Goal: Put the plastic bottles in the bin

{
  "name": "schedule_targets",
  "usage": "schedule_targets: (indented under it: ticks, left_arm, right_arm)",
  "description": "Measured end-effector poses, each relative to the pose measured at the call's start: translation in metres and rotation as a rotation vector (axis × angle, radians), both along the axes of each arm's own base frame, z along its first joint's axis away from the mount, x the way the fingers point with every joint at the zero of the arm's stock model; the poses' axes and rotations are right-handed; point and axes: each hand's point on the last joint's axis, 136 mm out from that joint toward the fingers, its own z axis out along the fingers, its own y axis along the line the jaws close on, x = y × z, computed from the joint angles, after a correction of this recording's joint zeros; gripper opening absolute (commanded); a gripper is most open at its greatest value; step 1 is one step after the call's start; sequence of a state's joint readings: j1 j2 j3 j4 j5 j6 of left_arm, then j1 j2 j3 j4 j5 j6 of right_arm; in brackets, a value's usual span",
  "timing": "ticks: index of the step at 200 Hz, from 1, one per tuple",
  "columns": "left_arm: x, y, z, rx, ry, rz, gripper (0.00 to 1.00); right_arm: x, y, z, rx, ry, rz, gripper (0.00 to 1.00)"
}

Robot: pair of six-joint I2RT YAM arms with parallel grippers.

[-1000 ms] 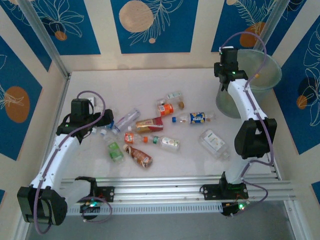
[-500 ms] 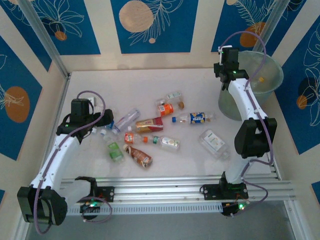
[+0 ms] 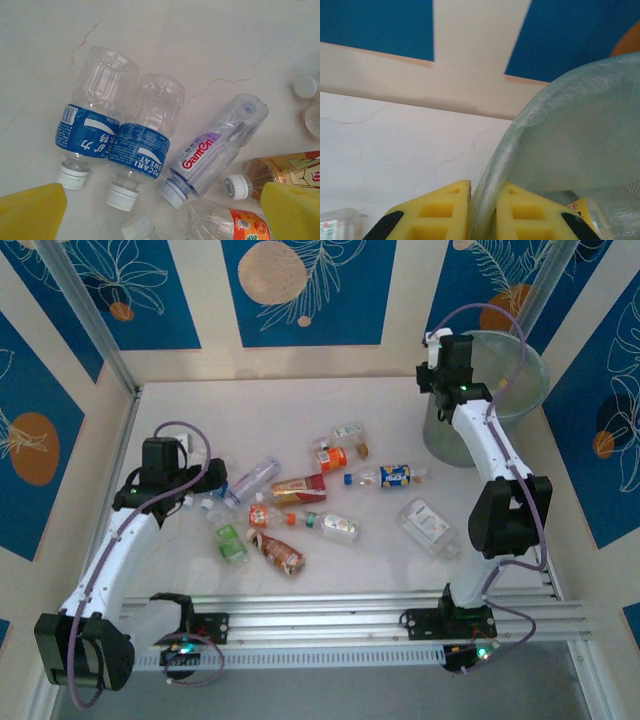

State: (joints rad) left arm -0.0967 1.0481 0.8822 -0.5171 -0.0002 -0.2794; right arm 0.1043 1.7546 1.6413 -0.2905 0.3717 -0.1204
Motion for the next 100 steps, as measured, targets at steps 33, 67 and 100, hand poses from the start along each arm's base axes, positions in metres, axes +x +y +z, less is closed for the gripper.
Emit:
schedule_targets:
  ticks: [33,67,100]
  left_arm:
    - [0.000,0.000,0.000,-0.001,0.000,0.001,0.99]
    - [0.000,0.000,0.000,-0.002,0.000,0.002,0.99]
    - [0.000,0.000,0.000,-0.005,0.000,0.005,1.00]
  right_arm:
    - [-0.002,0.027,0.003,0.032,0.009,0.077,0.00]
    - [-0.004,0.050,0.008,0.058,0.023,0.141,0.00]
    - [-0.004,0.073,0.005,0.078,0.050,0.210,0.00]
